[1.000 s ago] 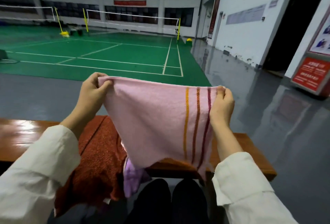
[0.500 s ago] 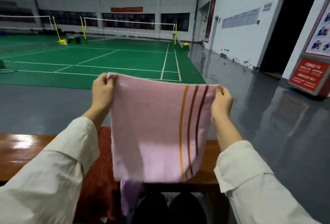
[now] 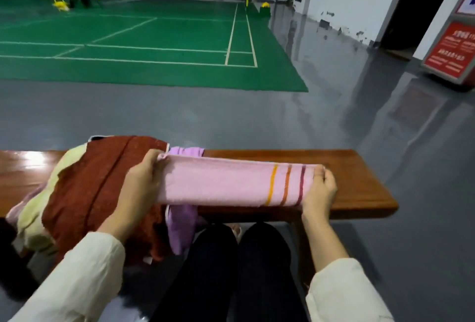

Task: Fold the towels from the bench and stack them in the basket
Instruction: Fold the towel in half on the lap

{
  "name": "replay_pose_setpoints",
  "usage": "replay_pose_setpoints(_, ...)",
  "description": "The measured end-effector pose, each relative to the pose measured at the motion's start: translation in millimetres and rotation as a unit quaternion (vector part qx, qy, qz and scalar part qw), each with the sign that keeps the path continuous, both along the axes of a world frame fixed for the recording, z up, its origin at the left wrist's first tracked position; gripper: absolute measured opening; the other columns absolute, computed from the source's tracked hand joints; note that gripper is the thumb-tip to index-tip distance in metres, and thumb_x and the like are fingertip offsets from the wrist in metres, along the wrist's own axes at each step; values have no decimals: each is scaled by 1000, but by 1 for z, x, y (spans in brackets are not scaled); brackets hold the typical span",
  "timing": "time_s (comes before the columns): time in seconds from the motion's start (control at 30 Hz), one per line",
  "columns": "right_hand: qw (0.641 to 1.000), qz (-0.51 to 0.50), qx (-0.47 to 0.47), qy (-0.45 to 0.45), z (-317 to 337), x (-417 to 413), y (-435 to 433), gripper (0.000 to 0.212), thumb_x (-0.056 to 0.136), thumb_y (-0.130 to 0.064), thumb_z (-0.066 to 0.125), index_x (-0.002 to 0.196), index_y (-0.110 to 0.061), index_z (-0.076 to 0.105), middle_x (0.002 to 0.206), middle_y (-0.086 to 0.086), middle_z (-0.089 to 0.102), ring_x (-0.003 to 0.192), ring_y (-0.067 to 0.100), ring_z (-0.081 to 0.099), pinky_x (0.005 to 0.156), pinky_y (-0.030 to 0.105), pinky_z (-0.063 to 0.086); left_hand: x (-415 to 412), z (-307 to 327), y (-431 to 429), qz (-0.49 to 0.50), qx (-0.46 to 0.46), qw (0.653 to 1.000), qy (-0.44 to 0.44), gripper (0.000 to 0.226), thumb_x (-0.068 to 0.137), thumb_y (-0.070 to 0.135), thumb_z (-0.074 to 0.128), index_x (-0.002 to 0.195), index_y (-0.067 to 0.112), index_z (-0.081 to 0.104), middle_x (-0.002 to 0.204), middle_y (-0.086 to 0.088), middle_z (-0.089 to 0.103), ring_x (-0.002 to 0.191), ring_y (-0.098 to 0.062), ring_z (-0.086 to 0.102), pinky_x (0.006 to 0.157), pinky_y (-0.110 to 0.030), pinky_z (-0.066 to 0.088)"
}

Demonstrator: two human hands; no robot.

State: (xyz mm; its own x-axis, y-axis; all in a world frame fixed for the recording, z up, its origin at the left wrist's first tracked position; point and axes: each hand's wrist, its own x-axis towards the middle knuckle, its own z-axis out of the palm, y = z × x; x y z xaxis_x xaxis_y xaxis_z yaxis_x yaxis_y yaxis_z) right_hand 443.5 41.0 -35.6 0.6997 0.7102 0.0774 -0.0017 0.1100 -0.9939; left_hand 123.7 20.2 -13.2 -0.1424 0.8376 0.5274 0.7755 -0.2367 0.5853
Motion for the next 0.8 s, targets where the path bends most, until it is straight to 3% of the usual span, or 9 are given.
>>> replay_pose_setpoints(0.07, 999, 5, -50, 7, -33, 0, -17, 25, 101, -16, 40, 110, -4, 61, 100, 7, 59, 93, 19, 53, 79, 26, 40, -2, -32, -15, -7, -54, 999, -8, 6, 96, 14, 53, 97, 9, 57, 74, -10, 63, 69, -34, 63, 62, -32, 38)
replay_pose_setpoints(0.2, 992, 25, -120, 20, -66, -3, -26, 23, 101, -29, 41, 102, -17, 60, 104, 5, 65, 98, 22, 60, 91, 39, 49, 0, -58, -23, -13, -80, 997, -2, 8, 91, 11, 61, 96, 5, 59, 76, -10, 67, 70, -30, 65, 61, -29, 36)
replay_pose_setpoints(0.33, 988, 56, -141, 1, -66, -10, -20, 26, 100, -28, 43, 94, -10, 60, 85, 1, 61, 85, 19, 56, 70, 28, 46, 2, -56, -11, -36, -100, 994, -28, 6, 92, 17, 61, 93, 12, 58, 76, -2, 64, 71, -19, 59, 64, -24, 34)
replay_pose_setpoints(0.4, 984, 78, -153, -49, -65, -16, -16, 19, 99, -22, 46, 97, -9, 59, 89, 2, 59, 88, 22, 56, 66, 27, 43, 4, -55, -2, -58, -114, 991, -35, 4, 93, 18, 59, 90, 15, 58, 81, -1, 65, 74, -15, 57, 68, -24, 36)
replay_pose_setpoints(0.47, 970, 89, -158, -163, -68, -25, -10, 17, 94, -13, 50, 107, -8, 60, 109, 8, 57, 102, 26, 54, 82, 31, 44, 7, -56, 7, -67, -134, 987, -51, 6, 92, 17, 61, 86, 17, 60, 80, 2, 64, 71, -10, 54, 70, -24, 38)
replay_pose_setpoints(0.53, 950, 110, -106, -273, -68, -41, -6, 25, 89, -9, 52, 113, -8, 61, 120, 7, 54, 111, 24, 51, 96, 33, 41, 10, -55, 13, -71, -151, 983, -75, 6, 89, 16, 64, 84, 17, 63, 79, 6, 64, 68, -5, 53, 70, -21, 41)
replay_pose_setpoints(0.63, 931, 266, -28, -248, -54, -83, 3, 30, 90, -8, 59, 120, -14, 60, 119, -5, 59, 111, 7, 52, 94, 13, 39, 11, -53, 17, -84, -165, 978, -100, 5, 87, 16, 67, 83, 14, 65, 76, 6, 63, 65, -3, 51, 65, -14, 40)
replay_pose_setpoints(0.7, 893, 397, -26, -212, -47, -116, 11, 37, 88, -10, 64, 124, -15, 58, 122, -8, 60, 113, -2, 50, 90, 3, 36, 9, -53, 19, -86, -164, 976, -113, 7, 86, 18, 69, 83, 14, 65, 74, 4, 63, 65, -3, 51, 64, -14, 41)
replay_pose_setpoints(0.8, 833, 507, -70, -211, -49, -157, 27, 31, 86, -18, 68, 117, -19, 63, 119, -7, 64, 111, 3, 54, 87, 8, 42, 2, -55, 22, -86, -171, 974, -123, 8, 86, 21, 69, 85, 14, 66, 77, 2, 65, 69, -3, 54, 66, -14, 42)
